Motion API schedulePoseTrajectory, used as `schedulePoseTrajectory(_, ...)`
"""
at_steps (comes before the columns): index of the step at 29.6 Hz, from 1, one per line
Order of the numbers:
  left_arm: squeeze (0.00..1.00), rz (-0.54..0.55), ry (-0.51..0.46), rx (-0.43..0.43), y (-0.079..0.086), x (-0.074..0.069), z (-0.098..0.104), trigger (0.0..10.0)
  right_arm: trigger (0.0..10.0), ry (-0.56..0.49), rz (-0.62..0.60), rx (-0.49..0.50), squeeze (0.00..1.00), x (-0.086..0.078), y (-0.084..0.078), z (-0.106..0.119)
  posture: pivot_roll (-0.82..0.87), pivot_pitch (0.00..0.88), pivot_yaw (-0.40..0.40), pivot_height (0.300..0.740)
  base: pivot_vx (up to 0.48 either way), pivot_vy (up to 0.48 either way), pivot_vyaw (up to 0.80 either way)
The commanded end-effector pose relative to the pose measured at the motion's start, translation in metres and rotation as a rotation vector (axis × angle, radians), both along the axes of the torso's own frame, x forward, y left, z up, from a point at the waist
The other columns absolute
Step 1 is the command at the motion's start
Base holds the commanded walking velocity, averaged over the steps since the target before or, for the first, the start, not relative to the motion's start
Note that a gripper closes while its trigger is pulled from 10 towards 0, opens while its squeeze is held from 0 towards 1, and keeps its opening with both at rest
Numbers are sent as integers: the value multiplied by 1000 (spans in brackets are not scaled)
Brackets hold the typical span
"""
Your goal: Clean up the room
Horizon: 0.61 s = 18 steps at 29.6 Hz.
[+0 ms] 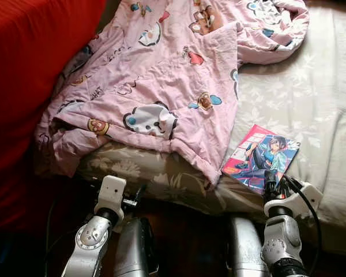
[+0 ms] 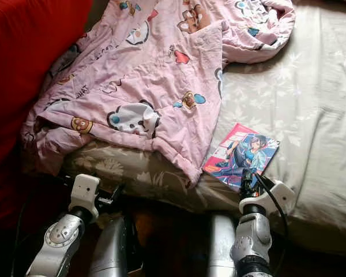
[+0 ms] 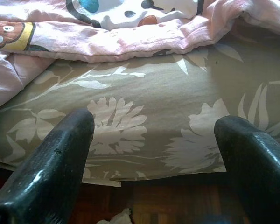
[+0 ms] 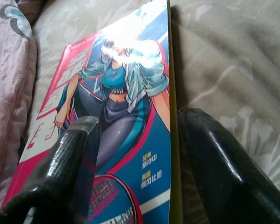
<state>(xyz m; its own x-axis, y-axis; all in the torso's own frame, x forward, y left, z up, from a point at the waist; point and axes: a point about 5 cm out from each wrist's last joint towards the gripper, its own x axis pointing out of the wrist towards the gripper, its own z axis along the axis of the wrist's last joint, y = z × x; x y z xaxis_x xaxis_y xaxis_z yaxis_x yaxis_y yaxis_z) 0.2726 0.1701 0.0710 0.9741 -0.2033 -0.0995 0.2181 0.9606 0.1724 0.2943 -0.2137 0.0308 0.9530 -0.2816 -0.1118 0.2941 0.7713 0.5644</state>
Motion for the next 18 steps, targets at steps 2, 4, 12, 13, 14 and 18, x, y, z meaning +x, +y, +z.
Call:
schedulePoseTrajectory(2, 0, 19, 36, 15, 8, -5, -7, 10000, 10000, 34, 2, 36, 0, -5, 4, -9, -2, 264, 132, 582, 0, 0, 0)
schedulePoseTrajectory(4, 0, 20, 36, 16, 8, -5, -7, 10000, 10000, 37, 5, 43, 0, -4, 5, -10, -2, 265, 132, 582, 0, 0, 0)
schedulePoseTrajectory(12, 0, 13, 36, 25, 8, -6, -7, 10000, 10000, 58, 33, 124, 0, -7, 9, -18, 4, 269, 137, 582, 0, 0, 0)
schedulePoseTrajectory(13, 0, 11, 36, 27, 8, -6, -7, 10000, 10000, 58, 35, 132, 0, -7, 9, -19, 4, 269, 137, 582, 0, 0, 0)
schedulePoseTrajectory(14, 0, 10, 36, 29, 8, -6, -7, 10000, 10000, 58, 37, 137, 0, -8, 10, -19, 4, 269, 137, 582, 0, 0, 0)
schedulePoseTrajectory(18, 0, 8, 36, 30, 9, -6, -7, 10000, 10000, 68, 39, 179, 0, -11, 11, -24, 6, 269, 139, 582, 0, 0, 0)
